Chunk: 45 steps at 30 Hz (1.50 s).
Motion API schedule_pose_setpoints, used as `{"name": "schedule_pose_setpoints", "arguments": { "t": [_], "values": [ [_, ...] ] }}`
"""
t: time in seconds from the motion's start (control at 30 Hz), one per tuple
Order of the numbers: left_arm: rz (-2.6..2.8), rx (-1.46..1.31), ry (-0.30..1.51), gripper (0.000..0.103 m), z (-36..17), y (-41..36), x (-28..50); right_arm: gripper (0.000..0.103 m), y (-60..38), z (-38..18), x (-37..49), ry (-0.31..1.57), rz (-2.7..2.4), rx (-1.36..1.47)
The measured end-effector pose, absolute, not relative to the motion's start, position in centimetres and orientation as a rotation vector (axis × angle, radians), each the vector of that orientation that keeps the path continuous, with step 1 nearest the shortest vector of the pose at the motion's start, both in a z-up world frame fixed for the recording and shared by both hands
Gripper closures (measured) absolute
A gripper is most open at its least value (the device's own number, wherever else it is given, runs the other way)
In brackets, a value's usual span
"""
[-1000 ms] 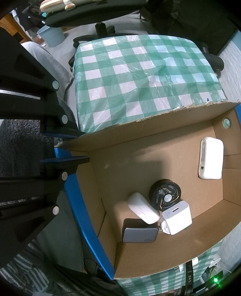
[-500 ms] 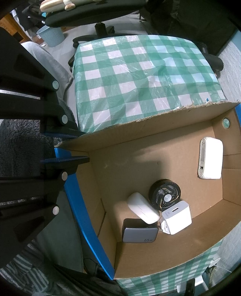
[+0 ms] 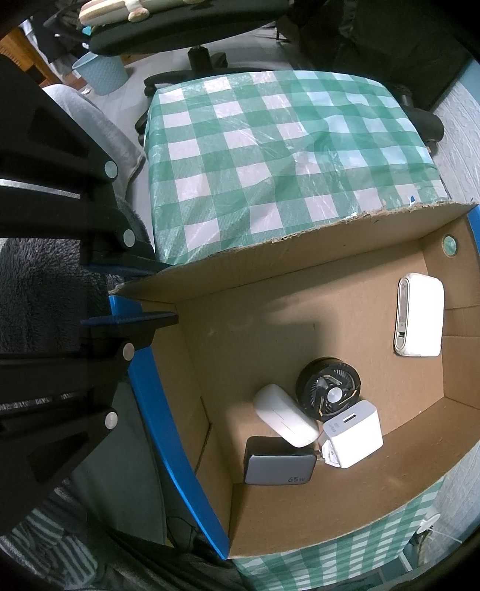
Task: Organize rigid objects
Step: 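Carry the white flat router with the right gripper into the box and release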
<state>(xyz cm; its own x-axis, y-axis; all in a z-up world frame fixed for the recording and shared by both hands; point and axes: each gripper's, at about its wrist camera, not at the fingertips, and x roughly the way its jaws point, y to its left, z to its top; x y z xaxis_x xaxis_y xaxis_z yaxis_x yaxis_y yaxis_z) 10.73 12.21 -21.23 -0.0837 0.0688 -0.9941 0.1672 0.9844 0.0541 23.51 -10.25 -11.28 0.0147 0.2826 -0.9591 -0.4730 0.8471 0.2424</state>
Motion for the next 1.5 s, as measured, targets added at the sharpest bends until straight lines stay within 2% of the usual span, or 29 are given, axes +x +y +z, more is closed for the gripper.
{"name": "schedule_pose_setpoints", "arguments": {
  "t": [0.6,0.83,1.0,1.23,1.3,1.37,1.5],
  "values": [
    [-0.088,0.181,1.655,0.087,-21.1,12.3,10.9,0.052,-2.1,-16.0,23.1,1.502,0.629,-0.249],
    [-0.088,0.179,1.652,0.087,-21.0,12.4,10.8,0.052,-2.1,-18.0,23.9,1.497,0.599,-0.253],
    [-0.089,0.181,1.652,0.087,-21.1,12.3,10.8,0.052,-3.5,-19.4,24.8,1.519,0.588,-0.128],
    [-0.085,0.185,1.652,0.087,-21.1,12.2,10.8,0.050,-4.1,-18.3,24.6,1.477,0.573,-0.105],
    [-0.084,0.184,1.652,0.087,-21.1,12.1,10.8,0.046,-4.2,-17.6,24.4,1.455,0.564,-0.114],
    [-0.083,0.183,1.651,0.087,-21.1,12.1,10.8,0.037,-4.5,-16.8,24.2,1.430,0.547,-0.121],
    [-0.078,0.182,1.648,0.087,-21.1,12.0,10.8,0.036,-5.3,-15.4,23.8,1.395,0.531,-0.099]
  ]
}}
